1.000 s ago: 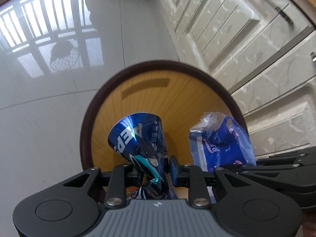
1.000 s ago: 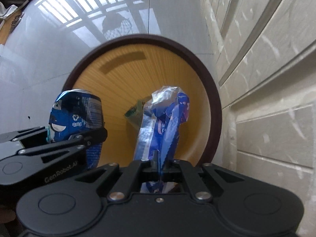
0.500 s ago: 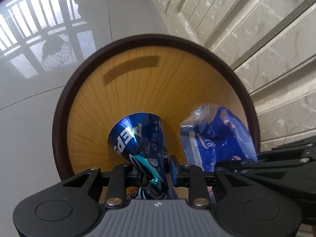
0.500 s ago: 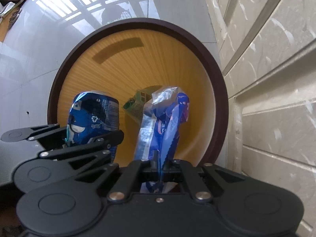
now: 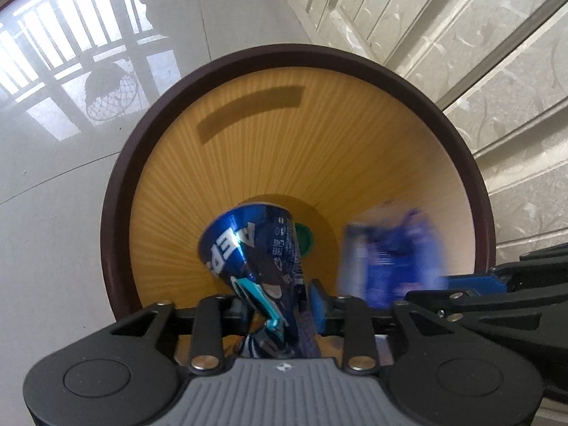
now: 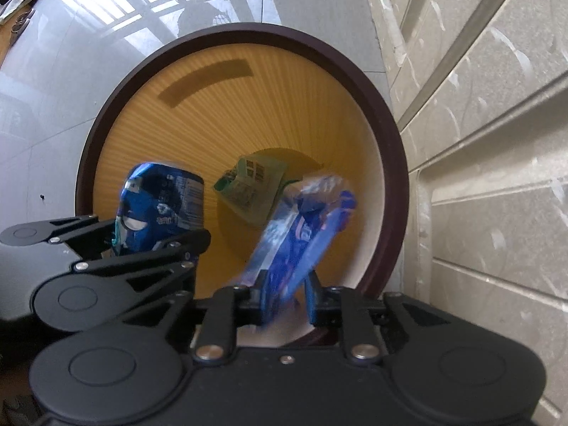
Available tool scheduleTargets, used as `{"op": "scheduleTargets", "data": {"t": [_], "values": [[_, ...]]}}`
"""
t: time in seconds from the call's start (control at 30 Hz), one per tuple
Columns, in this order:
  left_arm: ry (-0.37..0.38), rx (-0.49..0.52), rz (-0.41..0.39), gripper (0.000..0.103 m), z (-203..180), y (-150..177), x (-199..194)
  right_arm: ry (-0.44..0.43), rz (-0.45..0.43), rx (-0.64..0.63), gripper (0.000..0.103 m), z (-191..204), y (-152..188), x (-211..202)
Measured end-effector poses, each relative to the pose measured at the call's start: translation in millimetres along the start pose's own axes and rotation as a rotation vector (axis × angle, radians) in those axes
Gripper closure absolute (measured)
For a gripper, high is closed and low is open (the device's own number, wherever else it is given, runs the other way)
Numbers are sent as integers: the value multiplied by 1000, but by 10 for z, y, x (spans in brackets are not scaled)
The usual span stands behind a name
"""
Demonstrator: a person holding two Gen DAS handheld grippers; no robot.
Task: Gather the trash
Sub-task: 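Open the left tool over the bin while the right tool releases the blue wrapper, then move both open tools back from the bin toward the trash on the bench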
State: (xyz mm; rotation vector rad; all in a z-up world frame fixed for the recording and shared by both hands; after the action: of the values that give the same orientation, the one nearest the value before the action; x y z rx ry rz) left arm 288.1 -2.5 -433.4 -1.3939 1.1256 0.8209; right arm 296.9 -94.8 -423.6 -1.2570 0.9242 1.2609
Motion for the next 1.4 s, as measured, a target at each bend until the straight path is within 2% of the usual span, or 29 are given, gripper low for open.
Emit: {"op": "scheduleTargets", "data": {"t": [0.4, 0.57, 0.67, 0.73, 0.87, 0.93, 1.07, 1.27, 1.4], "values": [[-12, 7, -1, 64, 27, -9, -87, 18, -8, -25, 81, -6, -26, -79], [-22, 7, -3, 64, 49, -36, -222, 24, -27, -41, 77, -13, -7, -165], [-29, 3, -8, 64, 50, -70, -297, 29, -46, -47, 72, -20, -33, -247], [-36, 2, -13, 64, 64, -92, -367, 35, -58, -37, 62, 2, -39, -324], [-51, -1, -18, 64, 94, -111, -496, 63, -80, -20, 56, 1, -58, -495], [-60, -5, -18, 64, 118, -115, -566, 73, -82, -9, 48, -2, -61, -558], [-73, -14, -21, 63, 153, -104, -702, 92, -98, -7, 43, 7, -47, -702], [-84, -29, -35, 52, 209, -100, -927, 118, -124, -10, 35, 59, 3, -880], [-101, -31, -48, 43, 225, -108, -1086, 138, -149, -4, 24, 47, 40, -1073]]}}
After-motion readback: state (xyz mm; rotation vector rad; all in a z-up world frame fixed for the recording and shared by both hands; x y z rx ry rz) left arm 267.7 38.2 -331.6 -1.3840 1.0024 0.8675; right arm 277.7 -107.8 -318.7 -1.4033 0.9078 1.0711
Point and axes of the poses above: each gripper's, at about its wrist camera, not at the fingertips, and x roughly the way its jaws point, z to its left, y to its underside, the point moved 9 cm from there along x, roughly the way its jaws point, and after that the axes turned 7 degrees about -z, right-handed, at the moved point
